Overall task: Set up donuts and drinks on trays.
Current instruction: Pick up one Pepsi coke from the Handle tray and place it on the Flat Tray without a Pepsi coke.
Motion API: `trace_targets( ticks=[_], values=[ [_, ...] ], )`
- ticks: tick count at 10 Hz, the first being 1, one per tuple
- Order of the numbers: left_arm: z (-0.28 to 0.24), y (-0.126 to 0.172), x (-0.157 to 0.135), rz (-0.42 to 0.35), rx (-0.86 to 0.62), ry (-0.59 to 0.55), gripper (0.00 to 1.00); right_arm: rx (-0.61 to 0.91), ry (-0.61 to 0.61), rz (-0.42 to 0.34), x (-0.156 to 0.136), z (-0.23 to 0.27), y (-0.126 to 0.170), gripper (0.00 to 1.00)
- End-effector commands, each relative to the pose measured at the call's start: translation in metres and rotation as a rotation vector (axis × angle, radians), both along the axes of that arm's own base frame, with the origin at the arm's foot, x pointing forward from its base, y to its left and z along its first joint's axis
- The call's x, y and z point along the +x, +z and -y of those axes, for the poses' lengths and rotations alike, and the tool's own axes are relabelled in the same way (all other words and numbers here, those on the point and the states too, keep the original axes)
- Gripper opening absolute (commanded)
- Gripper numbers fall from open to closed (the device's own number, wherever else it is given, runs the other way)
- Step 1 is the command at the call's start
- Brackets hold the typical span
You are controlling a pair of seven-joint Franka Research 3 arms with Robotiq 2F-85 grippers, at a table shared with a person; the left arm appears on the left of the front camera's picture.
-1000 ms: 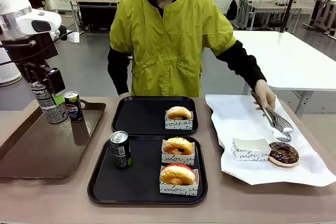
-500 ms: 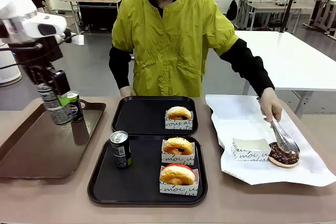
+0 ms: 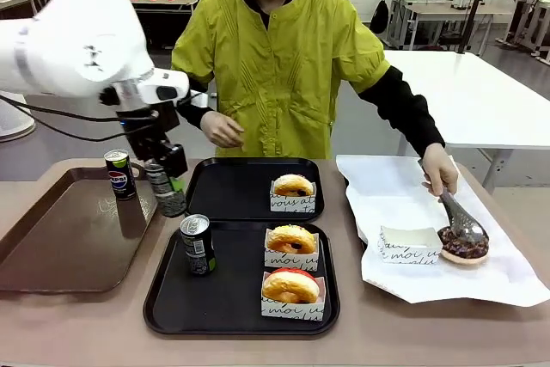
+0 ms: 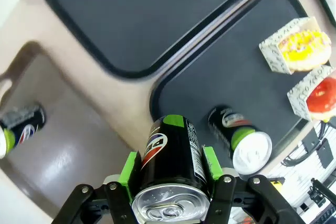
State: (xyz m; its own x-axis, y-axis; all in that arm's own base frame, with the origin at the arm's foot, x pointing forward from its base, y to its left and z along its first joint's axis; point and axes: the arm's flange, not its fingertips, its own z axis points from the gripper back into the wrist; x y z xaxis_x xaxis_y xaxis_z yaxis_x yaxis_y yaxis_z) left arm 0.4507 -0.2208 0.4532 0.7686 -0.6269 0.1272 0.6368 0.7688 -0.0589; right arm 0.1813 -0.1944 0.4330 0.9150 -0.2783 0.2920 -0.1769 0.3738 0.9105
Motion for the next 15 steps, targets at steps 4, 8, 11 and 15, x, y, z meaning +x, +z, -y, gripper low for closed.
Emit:
trace_targets(
  ticks=[4,8,11,15],
  values=[
    [0.002,0.019,0.005,-0.011,-0.018,-0.035,0.59,0.020,-0.003,0.028,0.002,0.001,0.002,1.00],
    [-0.092,0.143,-0.105,0.102,-0.016,-0.098,0.59,0.020,-0.003,0.028,0.002,0.001,0.002,1.00],
    [-0.097,0.159,-0.114,0.088,-0.025,-0.072,0.59,0.020,-0.003,0.028,0.002,0.001,0.002,1.00],
    [-0.097,0.159,-0.114,0.088,-0.025,-0.072,0.59,0.020,-0.003,0.028,0.002,0.001,0.002,1.00]
  ],
)
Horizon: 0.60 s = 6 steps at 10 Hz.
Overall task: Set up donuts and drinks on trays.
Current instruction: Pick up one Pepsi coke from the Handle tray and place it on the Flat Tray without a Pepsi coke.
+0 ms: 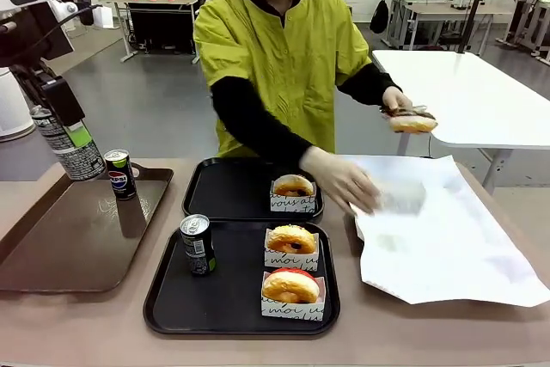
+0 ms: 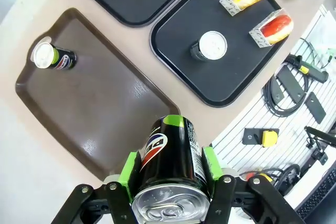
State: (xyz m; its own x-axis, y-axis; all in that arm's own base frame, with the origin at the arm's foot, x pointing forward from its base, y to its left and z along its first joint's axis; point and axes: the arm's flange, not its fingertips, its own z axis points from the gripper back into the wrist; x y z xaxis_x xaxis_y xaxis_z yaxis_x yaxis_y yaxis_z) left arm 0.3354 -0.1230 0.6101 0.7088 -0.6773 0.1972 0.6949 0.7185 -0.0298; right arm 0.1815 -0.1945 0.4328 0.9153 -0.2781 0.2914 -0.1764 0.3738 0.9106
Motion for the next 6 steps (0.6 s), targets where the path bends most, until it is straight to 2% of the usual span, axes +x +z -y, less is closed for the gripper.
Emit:
trace_targets(
  ticks=[1,6],
  values=[
    [0.0010,0.0024,0.0008,0.016,0.000,0.002,0.59,0.020,-0.004,0.029,0.0021,0.0005,0.0020,1.00],
    [0.0010,0.0024,0.0008,0.016,0.000,0.002,0.59,0.020,-0.004,0.029,0.0021,0.0005,0.0020,1.00]
  ],
)
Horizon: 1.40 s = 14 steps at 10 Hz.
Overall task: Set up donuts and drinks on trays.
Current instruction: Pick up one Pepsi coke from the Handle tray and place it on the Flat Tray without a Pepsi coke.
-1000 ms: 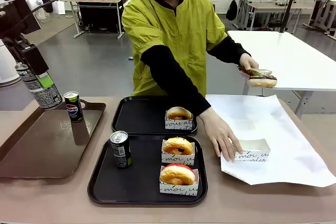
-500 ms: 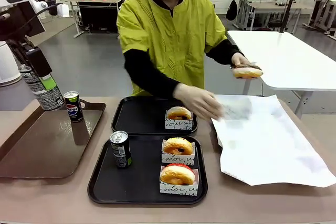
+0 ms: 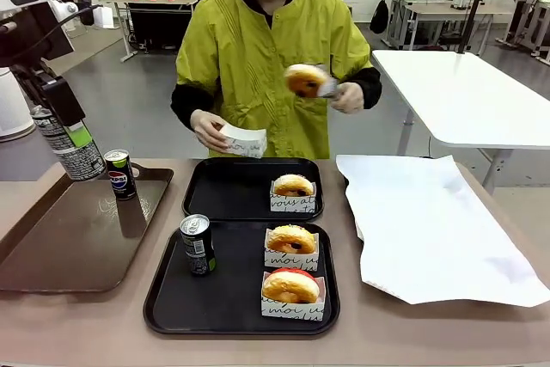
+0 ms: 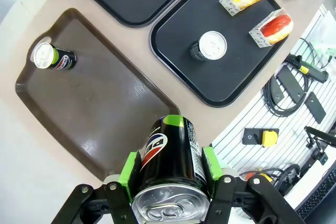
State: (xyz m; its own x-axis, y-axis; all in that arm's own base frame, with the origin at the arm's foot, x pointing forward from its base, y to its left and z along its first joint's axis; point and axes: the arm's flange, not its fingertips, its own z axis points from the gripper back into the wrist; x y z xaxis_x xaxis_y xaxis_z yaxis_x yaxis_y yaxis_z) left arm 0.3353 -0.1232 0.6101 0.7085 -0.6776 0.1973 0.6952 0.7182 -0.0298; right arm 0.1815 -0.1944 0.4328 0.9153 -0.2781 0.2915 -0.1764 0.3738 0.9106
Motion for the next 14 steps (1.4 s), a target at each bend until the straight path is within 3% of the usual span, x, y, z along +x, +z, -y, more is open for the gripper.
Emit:
trace_targets(
  ticks=[1,11,14],
  values=[
    [0.001,0.002,0.001,0.016,0.000,0.002,0.59,0.020,-0.004,0.028,0.002,0.001,0.002,1.00],
    [0.000,0.000,0.000,0.000,0.000,0.000,0.59,0.020,-0.004,0.028,0.002,0.001,0.002,1.00],
    [0.036,-0.009,0.063,0.039,0.013,0.074,0.59,0.020,-0.004,0.028,0.002,0.001,0.002,1.00]
  ],
)
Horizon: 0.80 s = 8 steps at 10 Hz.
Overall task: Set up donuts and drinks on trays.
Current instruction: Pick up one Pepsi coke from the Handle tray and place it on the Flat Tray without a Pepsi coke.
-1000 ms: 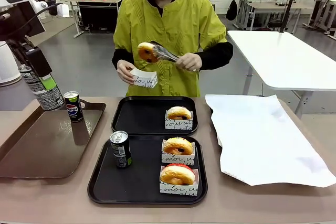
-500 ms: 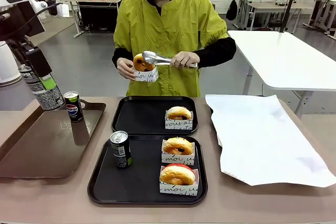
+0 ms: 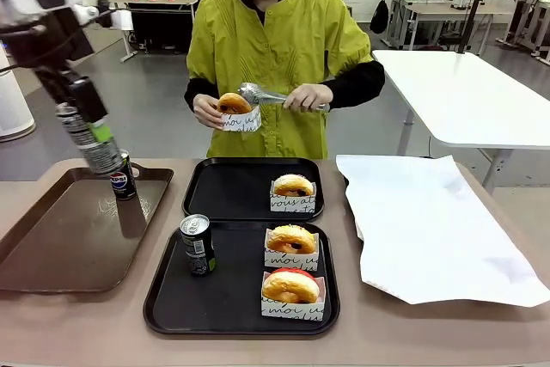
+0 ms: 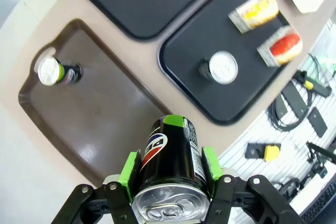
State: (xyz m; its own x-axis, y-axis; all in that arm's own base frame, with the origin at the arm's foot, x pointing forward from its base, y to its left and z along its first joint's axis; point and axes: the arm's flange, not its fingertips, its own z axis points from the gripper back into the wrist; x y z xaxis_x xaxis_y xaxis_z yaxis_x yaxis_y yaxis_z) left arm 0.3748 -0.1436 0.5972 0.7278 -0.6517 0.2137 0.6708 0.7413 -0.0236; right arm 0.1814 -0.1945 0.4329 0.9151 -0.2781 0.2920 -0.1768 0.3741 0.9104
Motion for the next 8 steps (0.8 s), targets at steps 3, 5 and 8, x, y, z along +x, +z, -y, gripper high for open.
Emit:
trace_targets(
  ticks=[3,5,8],
  values=[
    [0.037,-0.018,0.086,0.050,0.087,0.109,0.59,0.020,-0.003,0.028,0.002,0.001,0.002,1.00],
    [0.042,-0.037,0.119,0.025,0.125,0.128,0.59,0.020,-0.003,0.028,0.002,0.001,0.002,1.00],
    [0.007,-0.029,0.100,0.011,0.064,0.119,0.59,0.020,-0.003,0.028,0.002,0.001,0.002,1.00]
  ],
)
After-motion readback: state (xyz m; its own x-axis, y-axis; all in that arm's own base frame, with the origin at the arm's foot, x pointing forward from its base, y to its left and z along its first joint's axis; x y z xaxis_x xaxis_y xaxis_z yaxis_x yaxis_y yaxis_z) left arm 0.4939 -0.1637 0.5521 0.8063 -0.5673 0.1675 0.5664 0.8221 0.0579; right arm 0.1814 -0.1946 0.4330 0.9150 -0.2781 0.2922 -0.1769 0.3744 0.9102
